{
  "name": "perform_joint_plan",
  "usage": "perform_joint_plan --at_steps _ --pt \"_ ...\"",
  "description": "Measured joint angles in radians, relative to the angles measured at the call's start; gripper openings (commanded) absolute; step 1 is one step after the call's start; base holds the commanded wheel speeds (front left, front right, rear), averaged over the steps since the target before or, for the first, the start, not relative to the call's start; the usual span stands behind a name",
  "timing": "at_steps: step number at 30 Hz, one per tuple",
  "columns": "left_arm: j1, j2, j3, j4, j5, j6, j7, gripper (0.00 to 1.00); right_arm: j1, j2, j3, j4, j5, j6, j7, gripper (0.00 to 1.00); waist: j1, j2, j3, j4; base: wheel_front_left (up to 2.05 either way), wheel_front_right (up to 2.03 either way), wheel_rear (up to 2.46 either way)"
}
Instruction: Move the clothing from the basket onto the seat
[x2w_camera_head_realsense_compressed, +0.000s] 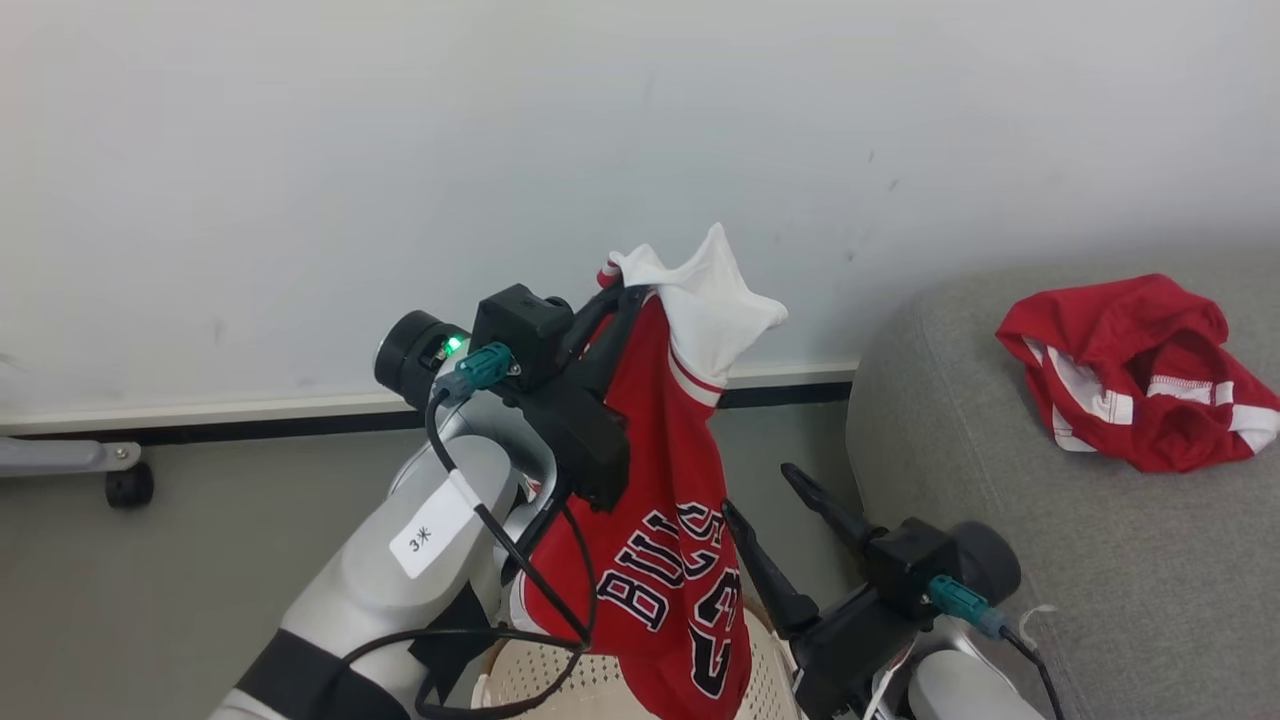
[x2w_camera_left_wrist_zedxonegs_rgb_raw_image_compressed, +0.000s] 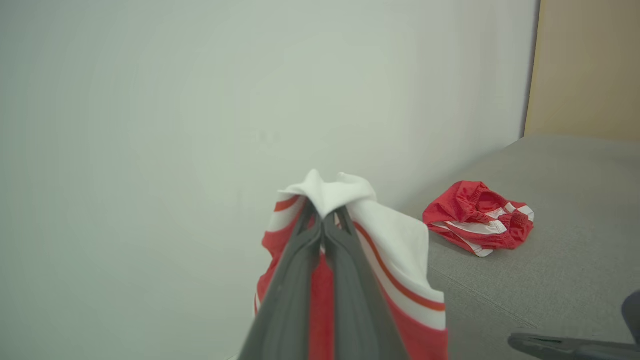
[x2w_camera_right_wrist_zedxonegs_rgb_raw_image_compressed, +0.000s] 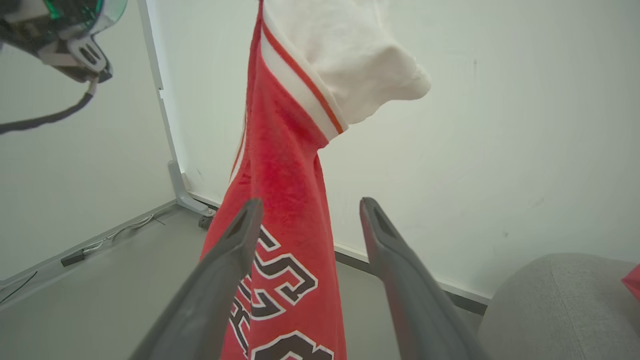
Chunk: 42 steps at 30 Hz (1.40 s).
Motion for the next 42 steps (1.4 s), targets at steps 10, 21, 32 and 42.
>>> perform_joint_plan --at_steps 10,21,32,42 --pt "0.023 -0.005 -0.055 -0.071 -0.007 -0.007 0.002 0.0 -0.061 0.002 0.08 0.164 0.017 0.004 0.001 1.0 0.0001 0.0 -0.049 0.043 0.0 0.0 0.0" --pt "0.051 -0.005 -0.134 -0.213 -0.064 0.011 0.013 0.0 -0.199 0.005 0.171 0.303 0.071 0.005 0.008 0.46 0.0003 0.0002 -0.048 0.084 0.0 0.0 0.0" --pt "0.11 0.001 -0.077 -0.198 -0.086 0.074 0.014 0.25 -0.231 0.006 0.208 0.303 0.165 0.005 0.008 0.0 0.0002 0.0002 -0.037 0.06 0.0 0.0 0.0" --pt "0.2 0.028 -0.02 -0.17 -0.137 0.118 0.011 1.0 -0.244 -0.055 0.152 0.225 0.19 0.005 0.007 0.0 0.0002 0.0001 -0.03 -0.008 0.0 0.0 0.0"
